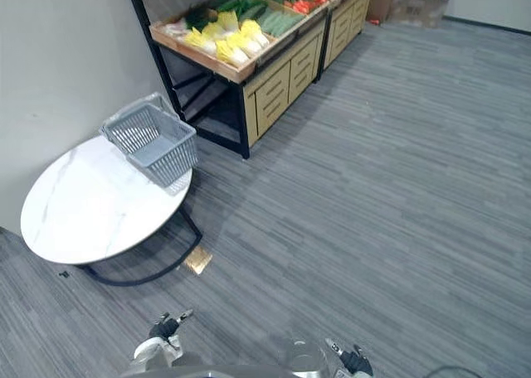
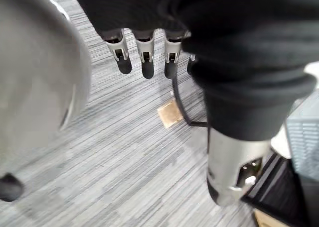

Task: Pick vegetable in the basket

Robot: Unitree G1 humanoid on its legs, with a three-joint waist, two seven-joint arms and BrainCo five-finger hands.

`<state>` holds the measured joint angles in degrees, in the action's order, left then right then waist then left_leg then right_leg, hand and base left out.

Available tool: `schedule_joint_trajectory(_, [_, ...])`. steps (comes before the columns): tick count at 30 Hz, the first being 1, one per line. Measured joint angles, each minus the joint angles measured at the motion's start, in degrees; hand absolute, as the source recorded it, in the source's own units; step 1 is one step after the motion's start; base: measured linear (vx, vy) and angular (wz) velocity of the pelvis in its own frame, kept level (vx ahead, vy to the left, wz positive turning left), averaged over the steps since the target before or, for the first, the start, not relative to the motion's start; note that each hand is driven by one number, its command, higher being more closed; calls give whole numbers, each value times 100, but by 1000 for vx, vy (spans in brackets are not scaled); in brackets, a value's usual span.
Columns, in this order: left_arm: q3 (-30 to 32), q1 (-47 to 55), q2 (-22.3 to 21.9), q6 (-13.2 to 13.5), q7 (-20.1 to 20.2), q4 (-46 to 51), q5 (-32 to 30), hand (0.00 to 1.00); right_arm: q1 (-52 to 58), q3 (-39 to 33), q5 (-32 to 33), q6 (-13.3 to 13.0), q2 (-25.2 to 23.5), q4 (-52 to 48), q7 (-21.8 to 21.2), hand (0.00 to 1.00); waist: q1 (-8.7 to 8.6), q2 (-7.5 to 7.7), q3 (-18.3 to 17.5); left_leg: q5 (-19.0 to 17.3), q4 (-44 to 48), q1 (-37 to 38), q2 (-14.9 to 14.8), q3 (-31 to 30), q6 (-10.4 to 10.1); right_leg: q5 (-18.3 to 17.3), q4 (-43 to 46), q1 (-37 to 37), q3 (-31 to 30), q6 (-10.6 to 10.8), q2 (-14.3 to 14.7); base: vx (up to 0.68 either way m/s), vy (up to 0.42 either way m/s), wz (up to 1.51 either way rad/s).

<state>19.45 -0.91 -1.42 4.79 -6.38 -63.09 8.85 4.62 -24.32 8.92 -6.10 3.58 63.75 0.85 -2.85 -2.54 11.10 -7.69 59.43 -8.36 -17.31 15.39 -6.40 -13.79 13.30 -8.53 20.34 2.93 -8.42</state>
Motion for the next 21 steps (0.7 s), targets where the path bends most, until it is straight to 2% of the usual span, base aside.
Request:
schedule_joint_trajectory(1, [40,1,57,15,7,3,-2,0,-22,-7,6,6,-17,3,4,0,53,-3,1,-286,-363,-360,11,220,41,38,-227,-242,68,68,-70,364,148,2])
schedule_joint_trajectory(2, [74,8,114,13,10,-16,-5,0,-62,-16,5,6,-26,0,5,0,96,18,8,-391,-1081,-598,102,467,147,76,-423,-522,199,152,-181,438,225,6])
schedule_joint_trajectory(3, [46,59,145,9,12,-40,-10,0,-11,-20,3,4,-19,5,4,0,148,19,7,-255,-2055,-651,285,619,286,70,-538,-694,280,243,-255,388,219,9])
schedule_joint_trajectory(4, [45,193,112,8,17,-52,-16,0,-10,-6,6,2,-10,-58,3,0,171,-78,-23,217,-3192,-654,435,655,512,-8,-601,-838,307,363,-249,425,258,12])
schedule_joint_trajectory(5, [177,296,14,33,51,0,116,0,22,-7,-1,-12,55,-158,3,0,190,-165,-30,801,-3900,-743,551,490,898,-163,-624,-974,267,606,-204,435,247,61])
schedule_joint_trajectory(6, [230,267,97,29,50,32,105,0,4,127,-8,11,-55,-177,34,0,146,49,-128,700,-4012,-708,902,581,884,-129,-678,-1057,225,522,-454,426,244,67])
schedule_joint_trajectory(7, [256,285,99,31,52,78,107,0,5,255,-12,10,-76,-210,35,0,175,92,-138,626,-4020,-756,973,579,868,-52,-689,-998,144,398,-495,369,225,56])
schedule_joint_trajectory(8, [448,282,72,31,69,173,134,0,-91,359,-15,-31,-160,-252,33,0,326,161,-135,441,-3980,-868,1027,633,834,148,-752,-912,-24,199,-538,340,219,12])
schedule_joint_trajectory(9, [629,279,71,28,74,164,132,0,-230,396,-20,-32,-262,-224,15,0,413,183,-129,292,-3896,-883,1000,783,831,465,-775,-901,-125,287,-563,339,206,6])
schedule_joint_trajectory(10, [701,285,80,14,73,122,129,0,-269,392,-22,-31,-297,-202,5,0,450,186,-131,243,-3895,-827,1019,794,840,634,-772,-929,-209,310,-576,444,222,4])
schedule_joint_trajectory(11, [731,353,144,7,76,0,116,0,-321,387,-33,-35,-336,-135,-17,0,510,189,-137,196,-3941,-607,1059,782,915,1004,-760,-1016,-448,361,-597,466,202,-1])
schedule_joint_trajectory(12, [691,514,235,-24,87,-133,82,0,-324,393,-110,-35,-337,-69,-36,0,492,233,-237,114,-4003,-417,1132,778,984,1288,-556,-1001,-702,393,-646,472,196,-3])
schedule_joint_trajectory(13, [638,633,290,-35,93,-189,79,0,-303,400,-140,-41,-333,-19,-43,0,477,348,-327,86,-4115,-331,1227,777,982,1346,-256,-842,-840,418,-726,312,110,5])
schedule_joint_trajectory(14, [458,775,423,-54,99,-295,37,0,-262,388,-168,-42,-321,40,-54,0,454,399,-467,27,-4401,-92,1424,753,928,1486,683,-440,-1056,410,-913,233,76,12])
schedule_joint_trajectory(15, [339,827,482,-91,100,-341,-23,0,-222,385,-171,-42,-306,51,-56,0,452,437,-478,-31,-4541,49,1499,744,919,1684,1214,-221,-1144,458,-997,344,118,26])
schedule_joint_trajectory(16, [84,898,593,-130,106,-416,-72,0,-126,380,-179,-38,-269,97,-58,0,428,498,-474,-105,-4745,385,1630,692,918,2457,2211,219,-1293,507,-1150,400,133,35])
schedule_joint_trajectory(17, [-123,955,676,-165,115,-424,-98,0,-88,297,-113,-43,-267,132,-68,0,408,470,-437,-195,-4891,702,1713,573,904,2692,3469,698,-1434,582,-1228,406,124,37])
schedule_joint_trajectory(18, [-165,973,705,-181,117,-442,-106,0,-109,285,-118,-47,-251,132,-67,0,367,496,-425,-226,-4964,886,1760,488,907,2565,4061,925,-1432,565,-1235,380,85,47])
schedule_joint_trajectory(19, [-355,971,774,-232,115,-476,-107,0,-113,296,-123,-50,-197,121,-66,0,271,514,-412,-242,-5089,1254,1801,329,953,2050,4866,1258,-1384,487,-1172,397,67,64])
schedule_joint_trajectory(21, [-649,896,850,-234,110,-474,-101,0,-91,340,-172,-50,-115,121,-59,0,168,509,-403,-247,-5361,1815,1860,101,955,1091,5247,1722,-997,399,-1089,438,38,77])
